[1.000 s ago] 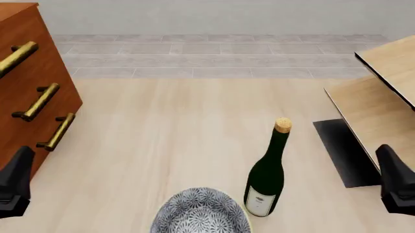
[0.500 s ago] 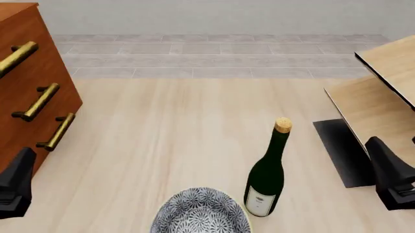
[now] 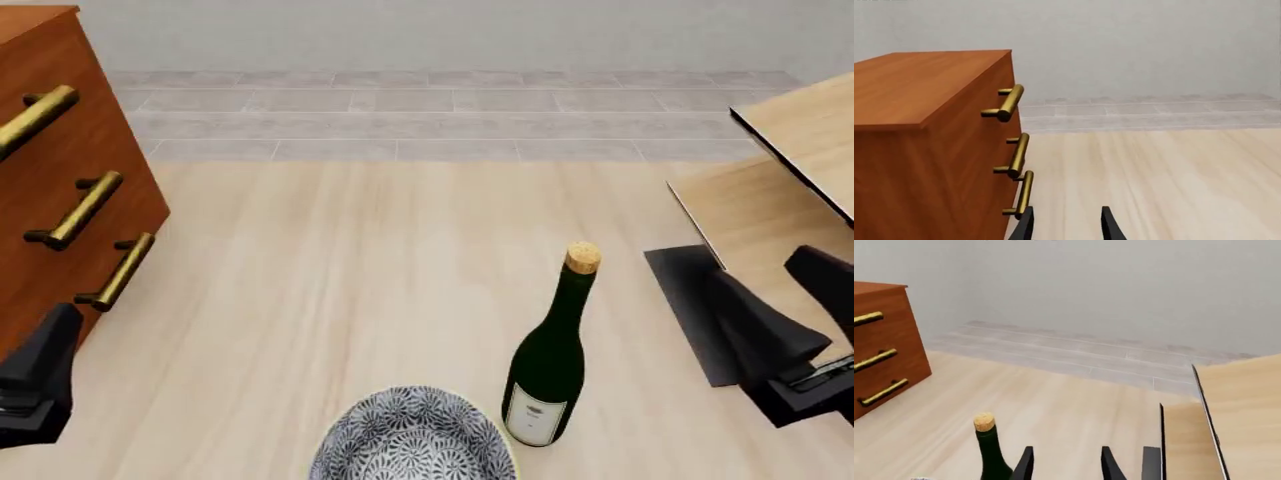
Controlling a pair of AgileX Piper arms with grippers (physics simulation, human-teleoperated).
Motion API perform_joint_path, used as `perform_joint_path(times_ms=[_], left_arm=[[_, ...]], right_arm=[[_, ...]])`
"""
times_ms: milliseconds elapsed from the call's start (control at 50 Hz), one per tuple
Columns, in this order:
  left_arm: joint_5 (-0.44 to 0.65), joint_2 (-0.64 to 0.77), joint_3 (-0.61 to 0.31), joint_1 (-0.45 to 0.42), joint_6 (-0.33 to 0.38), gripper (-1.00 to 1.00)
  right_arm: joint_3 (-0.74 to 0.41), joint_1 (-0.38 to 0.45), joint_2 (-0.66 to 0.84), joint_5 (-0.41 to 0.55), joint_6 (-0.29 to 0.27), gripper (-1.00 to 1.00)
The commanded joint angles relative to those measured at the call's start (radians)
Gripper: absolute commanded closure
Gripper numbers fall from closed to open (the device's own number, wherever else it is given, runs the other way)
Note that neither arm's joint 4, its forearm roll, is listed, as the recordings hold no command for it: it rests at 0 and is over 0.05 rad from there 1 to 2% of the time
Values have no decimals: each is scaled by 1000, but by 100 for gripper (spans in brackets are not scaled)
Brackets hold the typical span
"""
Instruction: Put the wine bottle on the wine rack.
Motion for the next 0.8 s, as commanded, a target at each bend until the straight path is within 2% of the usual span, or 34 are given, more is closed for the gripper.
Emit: perform_joint_path(times_ms=[20, 300, 500, 800], left_arm=[[-24, 20, 1, -7, 14, -100], [-10, -2, 1, 2, 4, -100], [-5, -13, 1, 4, 10, -100], [11, -39, 1, 23, 5, -100]], right_arm=[[-30, 85, 44, -21, -8, -100], [-18, 199, 170, -130, 12, -100], [-29, 231, 205, -173, 2, -100], [-26, 283, 347, -316, 11, -100]])
